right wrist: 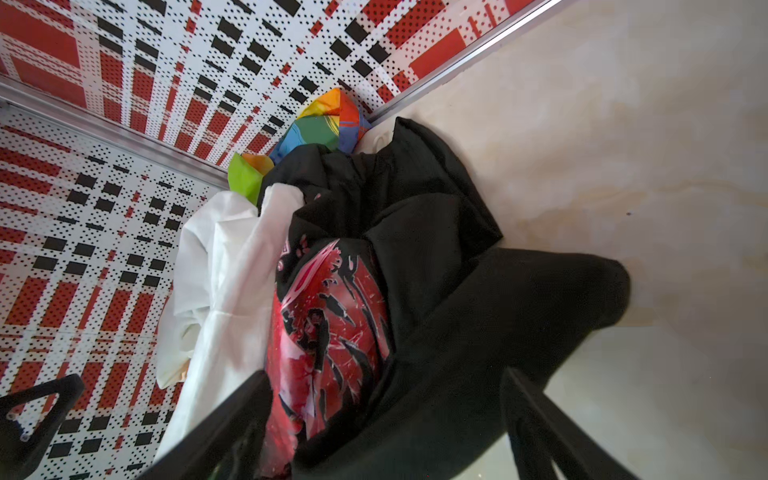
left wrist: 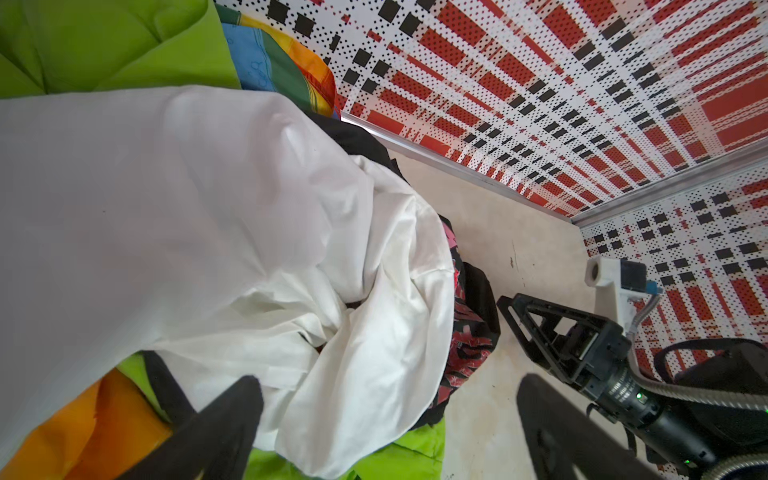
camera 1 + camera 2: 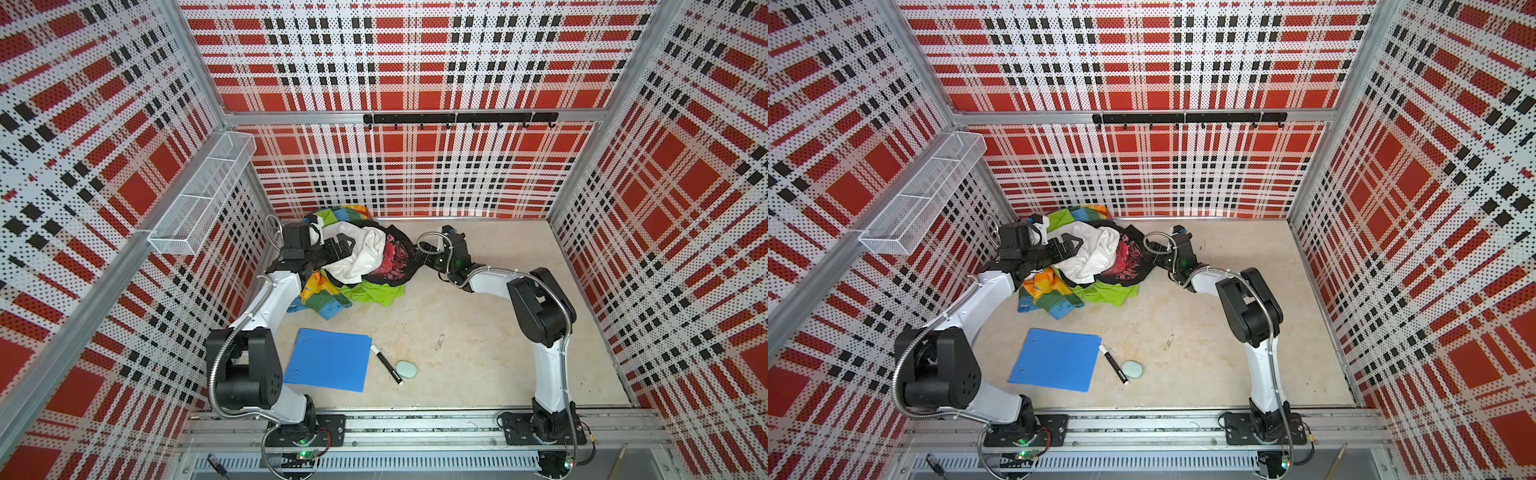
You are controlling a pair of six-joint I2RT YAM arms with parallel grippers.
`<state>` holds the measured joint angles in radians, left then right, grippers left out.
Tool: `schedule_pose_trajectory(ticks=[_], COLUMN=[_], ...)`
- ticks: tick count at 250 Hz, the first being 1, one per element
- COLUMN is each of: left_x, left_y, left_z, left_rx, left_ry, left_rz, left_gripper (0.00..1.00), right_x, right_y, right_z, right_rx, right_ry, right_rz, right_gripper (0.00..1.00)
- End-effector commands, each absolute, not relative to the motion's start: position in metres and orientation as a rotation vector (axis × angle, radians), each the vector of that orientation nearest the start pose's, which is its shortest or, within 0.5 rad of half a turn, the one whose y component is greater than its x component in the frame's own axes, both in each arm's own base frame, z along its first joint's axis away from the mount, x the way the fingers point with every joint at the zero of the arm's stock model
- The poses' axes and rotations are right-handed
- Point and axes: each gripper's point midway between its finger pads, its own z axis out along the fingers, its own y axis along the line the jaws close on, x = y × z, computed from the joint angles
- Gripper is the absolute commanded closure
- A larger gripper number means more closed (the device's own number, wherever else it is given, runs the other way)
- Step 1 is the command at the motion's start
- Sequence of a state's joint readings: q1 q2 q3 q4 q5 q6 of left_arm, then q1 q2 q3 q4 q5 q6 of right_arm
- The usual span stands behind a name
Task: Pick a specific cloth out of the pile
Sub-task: 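Reach the right gripper to the black red-printed shirt while the left gripper presses the pile, then close the right gripper on the black red-printed shirt and lift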
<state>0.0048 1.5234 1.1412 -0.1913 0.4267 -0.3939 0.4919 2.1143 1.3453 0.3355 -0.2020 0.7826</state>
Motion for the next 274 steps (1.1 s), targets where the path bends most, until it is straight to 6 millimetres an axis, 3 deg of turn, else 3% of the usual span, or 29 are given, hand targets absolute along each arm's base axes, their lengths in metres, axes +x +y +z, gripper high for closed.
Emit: schedule_pose_trajectory(ticks=[1, 29, 52, 126, 173, 274], left_x=[0.453, 0.452, 0.452, 0.449, 0.448, 0.448], left_y=[-0.071, -0.071, -0.072, -0.081, -0.081, -0.085], left_z=[0.229, 0.231, 0.233, 0.236, 0.237, 0.234], left_rx=[-0.169, -0.169, -0.161, -0.127, -0.122, -0.103], left_ry=[2.127, 2.121, 2.118, 2.120, 2.118, 2.127], left_rz=[-0.693, -0.694, -0.697, -0.656, -0.649, -0.629], left_gripper=[0.01, 0.01, 0.01, 0.01, 0.01, 0.01], right_x=[0.502, 0.496, 0.497, 0.500, 0.502, 0.495], right_y=[0.332, 0.339, 0.347, 0.359, 0.360, 0.345], right_z=[0.110, 0.098, 0.092, 0.092, 0.115, 0.173], right_rx=[0.143, 0.153, 0.148, 0.139, 0.109, 0.033], right_ry=[2.143, 2.170, 2.188, 2.201, 2.173, 2.094], right_rz=[1.021, 0.993, 0.998, 0.998, 0.995, 0.911], right_gripper=[0.04, 0.02, 0.08, 0.73, 0.97, 1.00])
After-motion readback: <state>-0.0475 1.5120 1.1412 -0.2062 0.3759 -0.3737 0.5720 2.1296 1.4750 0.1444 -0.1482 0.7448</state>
